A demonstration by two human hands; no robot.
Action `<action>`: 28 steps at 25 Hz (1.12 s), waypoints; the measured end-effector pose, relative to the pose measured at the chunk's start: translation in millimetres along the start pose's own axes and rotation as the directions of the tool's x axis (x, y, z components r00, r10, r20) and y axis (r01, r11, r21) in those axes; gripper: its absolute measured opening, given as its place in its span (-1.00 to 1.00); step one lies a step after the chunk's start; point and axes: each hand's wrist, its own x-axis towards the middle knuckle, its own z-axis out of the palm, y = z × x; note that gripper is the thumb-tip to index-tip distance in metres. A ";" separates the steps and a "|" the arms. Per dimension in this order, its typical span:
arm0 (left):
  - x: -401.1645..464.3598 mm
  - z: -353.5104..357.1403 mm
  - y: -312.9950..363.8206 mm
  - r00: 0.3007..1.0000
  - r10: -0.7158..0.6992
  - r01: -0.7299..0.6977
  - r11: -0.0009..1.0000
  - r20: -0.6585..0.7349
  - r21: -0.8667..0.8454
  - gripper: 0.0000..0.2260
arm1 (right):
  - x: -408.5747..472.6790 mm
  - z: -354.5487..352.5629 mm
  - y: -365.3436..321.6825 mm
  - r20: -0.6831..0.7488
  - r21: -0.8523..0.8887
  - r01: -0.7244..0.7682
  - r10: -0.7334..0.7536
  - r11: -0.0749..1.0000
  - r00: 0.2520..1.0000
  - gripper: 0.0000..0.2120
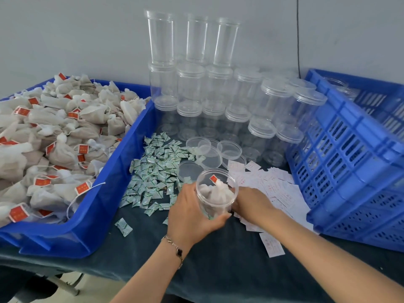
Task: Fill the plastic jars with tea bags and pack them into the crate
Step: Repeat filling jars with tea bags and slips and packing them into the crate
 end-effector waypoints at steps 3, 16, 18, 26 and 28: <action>-2.6 -0.5 -3.4 1.000 -0.028 0.028 0.999 -0.013 -0.045 -0.23 | 3.0 20.8 -1.9 -0.118 -0.155 0.020 -0.039 0.988 0.992 -0.67; -5.8 2.8 -3.8 0.997 -0.077 0.077 0.997 -0.028 0.020 -0.20 | 25.9 -3.5 35.6 0.158 0.023 0.075 -0.077 0.997 0.984 -0.58; -6.1 2.5 -3.5 0.997 -0.074 0.075 0.997 -0.030 0.017 -0.19 | 30.0 -3.1 38.9 0.152 0.032 0.057 -0.062 0.998 0.986 -0.71; -6.0 2.2 -3.4 0.997 -0.063 0.065 0.997 -0.043 0.031 -0.20 | 35.7 -1.5 51.1 0.023 0.182 0.018 -0.022 0.983 0.999 -0.70; -6.3 1.4 -2.8 0.997 -0.067 0.068 0.997 -0.035 0.028 -0.20 | 38.6 -3.7 51.6 -0.134 0.203 -0.010 0.038 0.979 0.990 -0.69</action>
